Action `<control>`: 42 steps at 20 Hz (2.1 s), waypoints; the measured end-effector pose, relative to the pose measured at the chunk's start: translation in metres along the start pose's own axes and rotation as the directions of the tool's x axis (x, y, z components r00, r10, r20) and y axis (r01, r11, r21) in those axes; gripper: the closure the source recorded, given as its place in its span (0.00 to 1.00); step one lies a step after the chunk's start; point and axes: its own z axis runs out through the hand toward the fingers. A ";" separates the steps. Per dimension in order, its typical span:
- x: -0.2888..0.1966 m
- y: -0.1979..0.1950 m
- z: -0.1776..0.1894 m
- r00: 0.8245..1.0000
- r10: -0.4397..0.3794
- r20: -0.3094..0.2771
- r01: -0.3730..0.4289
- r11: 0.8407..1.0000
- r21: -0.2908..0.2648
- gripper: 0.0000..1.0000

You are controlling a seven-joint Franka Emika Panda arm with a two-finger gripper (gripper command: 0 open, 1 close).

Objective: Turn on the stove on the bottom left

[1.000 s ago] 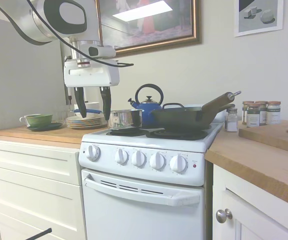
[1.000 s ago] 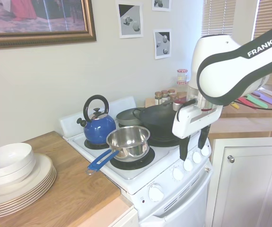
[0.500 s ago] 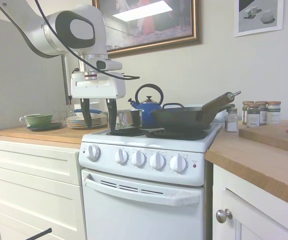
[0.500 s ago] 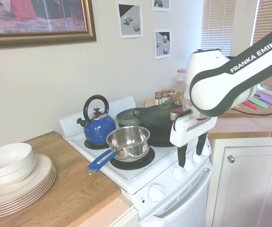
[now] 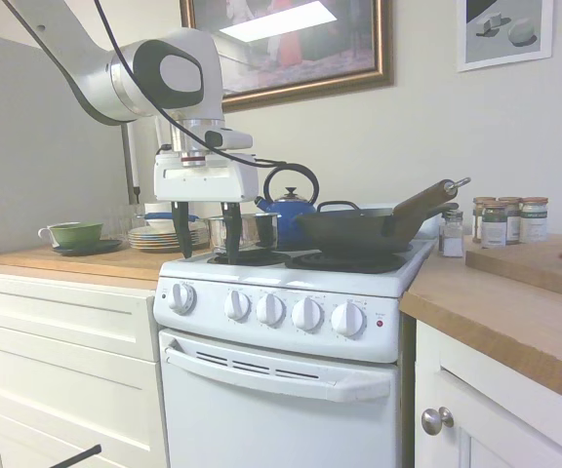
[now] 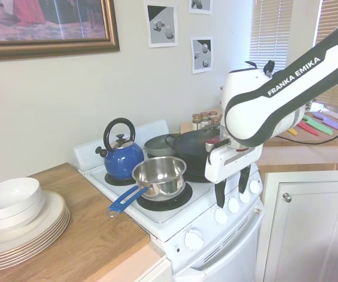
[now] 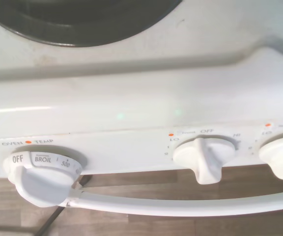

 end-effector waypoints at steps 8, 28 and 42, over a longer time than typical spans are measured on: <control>0.000 0.000 0.004 1.000 0.000 0.006 0.000 1.000 -0.005 1.00; 0.007 -0.001 0.038 1.000 -0.001 0.016 0.002 1.000 -0.024 1.00; 0.015 0.000 0.058 1.000 -0.014 -0.004 0.014 0.999 -0.031 1.00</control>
